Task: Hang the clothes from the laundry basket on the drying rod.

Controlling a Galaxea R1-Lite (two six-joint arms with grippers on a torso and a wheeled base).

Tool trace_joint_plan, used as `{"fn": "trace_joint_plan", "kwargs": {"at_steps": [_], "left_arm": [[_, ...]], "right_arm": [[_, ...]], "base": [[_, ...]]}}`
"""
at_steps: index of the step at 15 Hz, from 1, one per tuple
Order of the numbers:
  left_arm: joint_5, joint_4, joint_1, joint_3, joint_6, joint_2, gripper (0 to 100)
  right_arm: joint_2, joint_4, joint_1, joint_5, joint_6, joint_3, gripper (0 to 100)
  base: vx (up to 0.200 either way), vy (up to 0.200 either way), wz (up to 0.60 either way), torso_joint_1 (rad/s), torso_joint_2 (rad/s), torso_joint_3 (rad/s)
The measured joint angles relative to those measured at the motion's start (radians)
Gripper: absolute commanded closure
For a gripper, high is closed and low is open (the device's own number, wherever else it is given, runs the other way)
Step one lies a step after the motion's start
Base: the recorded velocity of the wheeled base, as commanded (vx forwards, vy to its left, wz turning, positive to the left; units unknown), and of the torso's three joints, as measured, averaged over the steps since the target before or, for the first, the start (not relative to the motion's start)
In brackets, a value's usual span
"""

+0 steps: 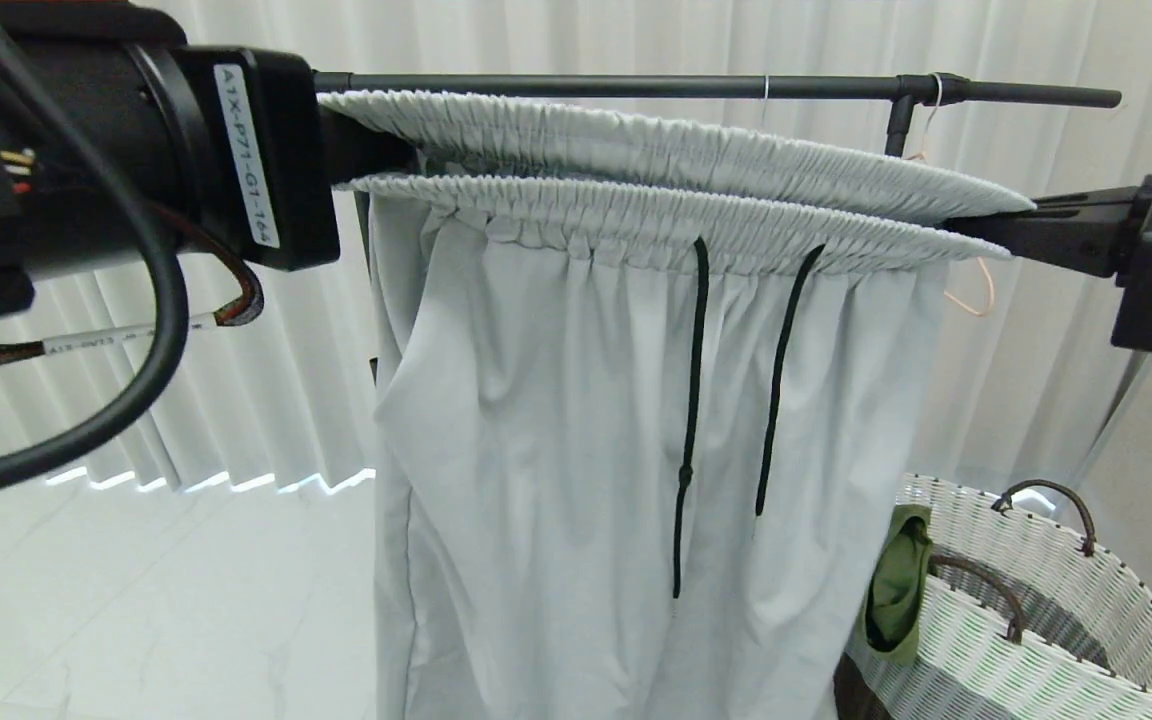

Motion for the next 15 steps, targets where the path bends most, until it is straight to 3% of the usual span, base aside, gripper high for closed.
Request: {"fn": "trace_joint_plan", "kwargs": {"at_steps": [3,5,8,13,15], "left_arm": [[0.002,0.0,-0.032,-0.012,0.0,0.014,100],[0.001,-0.005,-0.081,-0.021,-0.001,0.027,100],[0.002,-0.067,-0.117,-0.045,-0.001,0.057,100],[0.003,-0.1,-0.121,-0.063,-0.004,0.107,100],[0.001,-0.1,-0.121,-0.063,-0.004,0.111,100]], "right_arm": [[-0.021,0.135,0.0,-0.002,0.003,-0.079,100],[-0.061,0.29,0.004,0.009,0.004,-0.123,100],[-0.129,0.429,0.048,0.066,0.023,-0.156,100],[-0.211,0.528,0.31,0.122,0.128,-0.157,100],[-0.22,0.53,0.355,0.12,0.138,-0.153,100]], "base": [[0.0,0.0,0.0,0.0,0.0,0.0],[0.0,0.0,0.0,0.0,0.0,0.0],[0.0,0.0,0.0,0.0,0.0,0.0],[0.0,0.0,0.0,0.0,0.0,0.0],[0.0,0.0,0.0,0.0,0.0,0.0]]}}
